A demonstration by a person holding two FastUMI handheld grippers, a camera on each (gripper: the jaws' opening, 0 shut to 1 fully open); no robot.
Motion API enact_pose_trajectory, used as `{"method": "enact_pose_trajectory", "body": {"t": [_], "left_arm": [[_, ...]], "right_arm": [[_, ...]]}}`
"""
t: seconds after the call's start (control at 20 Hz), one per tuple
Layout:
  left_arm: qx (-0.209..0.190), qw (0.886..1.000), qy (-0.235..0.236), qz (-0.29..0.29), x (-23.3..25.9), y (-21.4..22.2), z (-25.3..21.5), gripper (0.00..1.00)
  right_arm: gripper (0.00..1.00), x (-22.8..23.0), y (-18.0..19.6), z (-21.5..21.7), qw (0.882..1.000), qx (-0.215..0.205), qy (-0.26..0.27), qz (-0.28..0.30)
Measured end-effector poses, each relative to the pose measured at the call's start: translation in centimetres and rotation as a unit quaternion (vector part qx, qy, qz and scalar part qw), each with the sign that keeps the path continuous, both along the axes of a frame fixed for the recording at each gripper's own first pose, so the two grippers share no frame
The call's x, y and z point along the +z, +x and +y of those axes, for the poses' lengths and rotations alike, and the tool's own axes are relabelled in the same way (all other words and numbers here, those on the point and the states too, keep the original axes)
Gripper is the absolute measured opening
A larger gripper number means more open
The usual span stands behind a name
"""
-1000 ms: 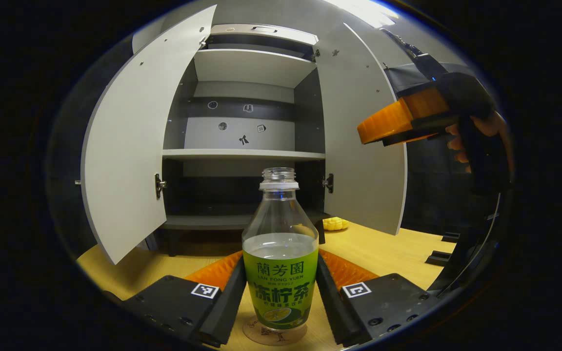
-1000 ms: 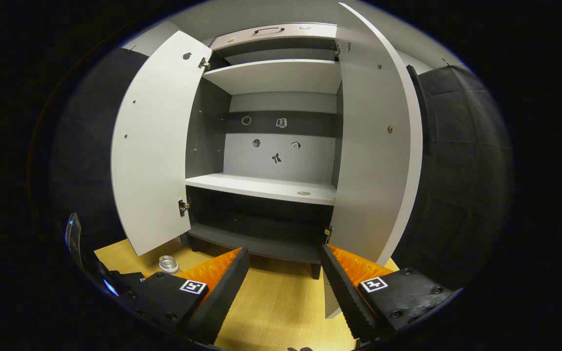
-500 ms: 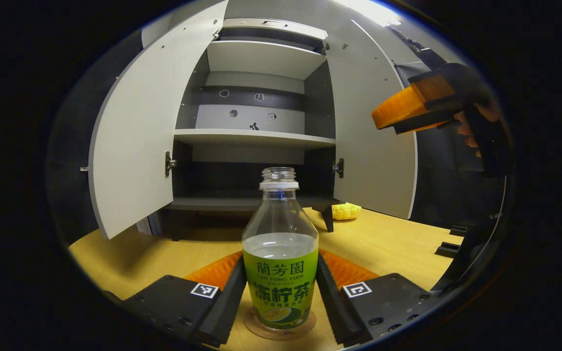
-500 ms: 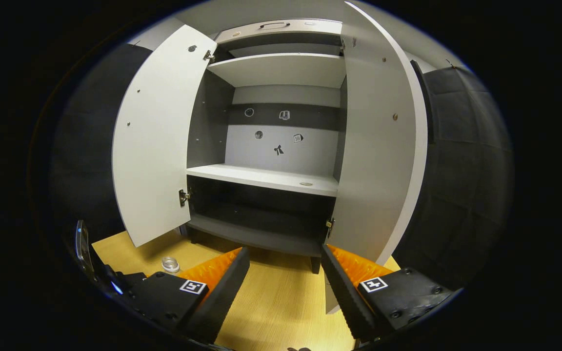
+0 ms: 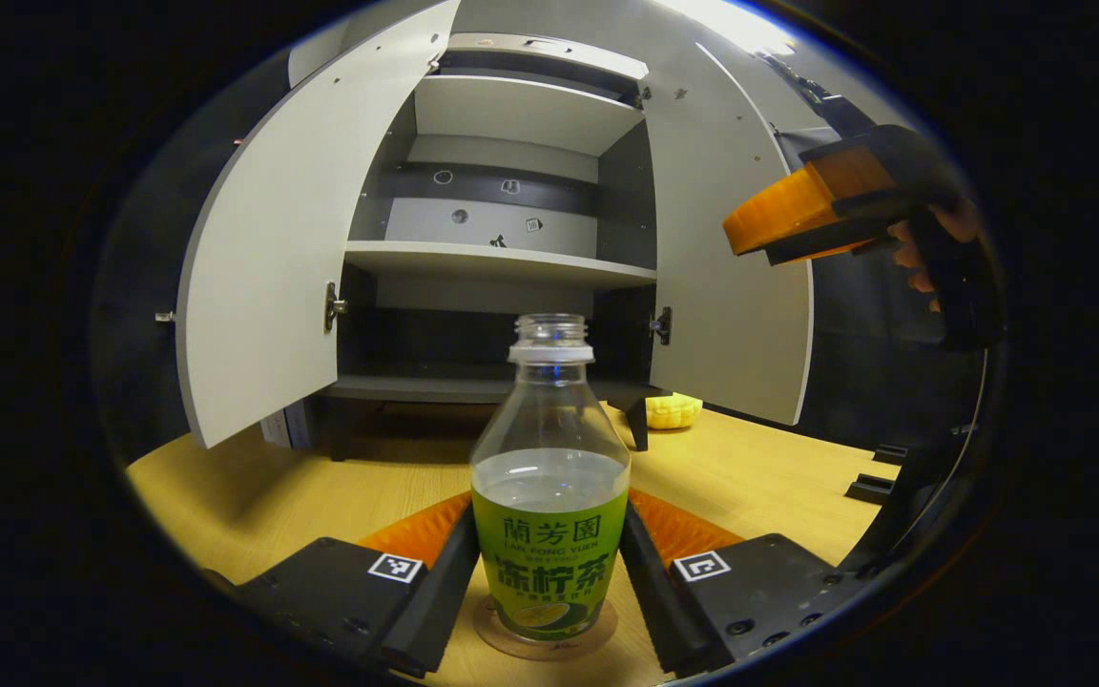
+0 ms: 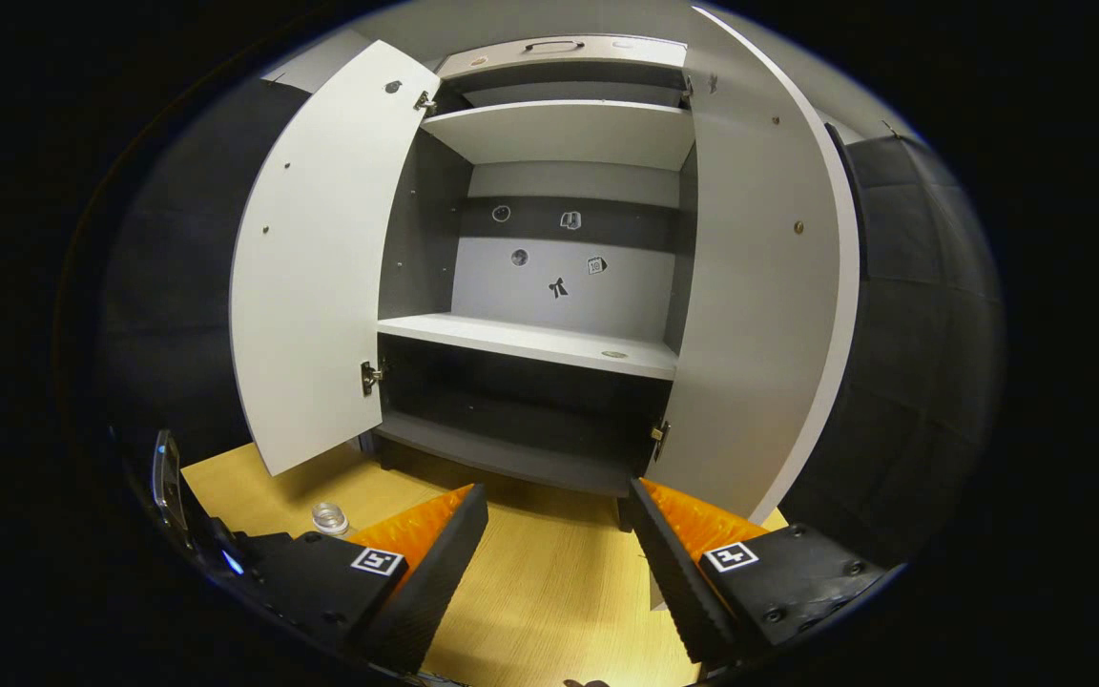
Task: Grasp the bottle in the cabinet with the left hand and place it on the coaster, then close the right door with the right hand and the left door with the left hand.
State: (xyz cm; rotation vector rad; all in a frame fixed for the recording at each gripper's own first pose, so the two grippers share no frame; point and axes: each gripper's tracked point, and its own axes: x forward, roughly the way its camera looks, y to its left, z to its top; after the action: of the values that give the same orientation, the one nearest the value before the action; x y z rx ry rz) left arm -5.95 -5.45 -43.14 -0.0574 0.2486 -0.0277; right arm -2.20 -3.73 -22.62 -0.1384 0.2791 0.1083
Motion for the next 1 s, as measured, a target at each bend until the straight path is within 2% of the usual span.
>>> {"method": "enact_pose_trajectory", "body": {"t": [0.25,0.45,0.75,0.85,1.0], "left_arm": [[-0.003,1.0,0.0,0.003,0.0,-0.1,-0.2,0.94],[-0.01,1.0,0.001,-0.007,1.2,0.3,-0.5,0.95],[-0.019,0.999,0.03,-0.04,6.6,2.0,-0.6,0.95],[-0.019,0.997,0.052,-0.056,9.6,2.6,-0.4,0.96],[-0.036,0.994,0.055,-0.084,14.7,3.5,-1.3,0.95]], "right_arm": [[0.98,-0.3,-0.3,0.3,1.0,0.001,-0.005,0.005],[0.98,0.1,-0.4,0.3,1.0,-0.004,-0.005,0.003],[0.98,2.6,-0.6,0.3,1.0,-0.011,0.003,-0.011],[0.98,3.9,-0.5,0.5,1.0,-0.012,0.01,-0.017],[0.98,6.7,-0.3,-0.2,0.999,-0.023,0.012,-0.032]]}}
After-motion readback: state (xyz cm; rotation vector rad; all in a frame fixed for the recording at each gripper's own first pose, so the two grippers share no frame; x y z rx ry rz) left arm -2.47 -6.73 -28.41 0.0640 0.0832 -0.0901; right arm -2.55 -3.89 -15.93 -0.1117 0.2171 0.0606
